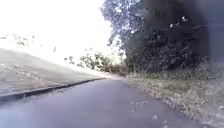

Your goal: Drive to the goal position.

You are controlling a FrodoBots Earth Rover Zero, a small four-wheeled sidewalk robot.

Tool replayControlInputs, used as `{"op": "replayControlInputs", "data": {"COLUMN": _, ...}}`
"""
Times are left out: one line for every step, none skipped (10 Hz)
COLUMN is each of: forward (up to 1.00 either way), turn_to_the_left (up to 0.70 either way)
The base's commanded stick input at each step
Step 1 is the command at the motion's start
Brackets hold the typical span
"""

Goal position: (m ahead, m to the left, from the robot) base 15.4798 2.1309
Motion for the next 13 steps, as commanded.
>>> {"op": "replayControlInputs", "data": {"forward": 0.7, "turn_to_the_left": 0.0}}
{"op": "replayControlInputs", "data": {"forward": 0.7, "turn_to_the_left": 0.0}}
{"op": "replayControlInputs", "data": {"forward": 0.7, "turn_to_the_left": 0.0}}
{"op": "replayControlInputs", "data": {"forward": 0.7, "turn_to_the_left": 0.0}}
{"op": "replayControlInputs", "data": {"forward": 0.7, "turn_to_the_left": 0.0}}
{"op": "replayControlInputs", "data": {"forward": 0.7, "turn_to_the_left": 0.0}}
{"op": "replayControlInputs", "data": {"forward": 0.7, "turn_to_the_left": 0.0}}
{"op": "replayControlInputs", "data": {"forward": 0.7, "turn_to_the_left": 0.0}}
{"op": "replayControlInputs", "data": {"forward": 0.7, "turn_to_the_left": 0.0}}
{"op": "replayControlInputs", "data": {"forward": 0.7, "turn_to_the_left": 0.0}}
{"op": "replayControlInputs", "data": {"forward": 0.7, "turn_to_the_left": 0.0}}
{"op": "replayControlInputs", "data": {"forward": 0.7, "turn_to_the_left": 0.0}}
{"op": "replayControlInputs", "data": {"forward": 0.7, "turn_to_the_left": 0.0}}
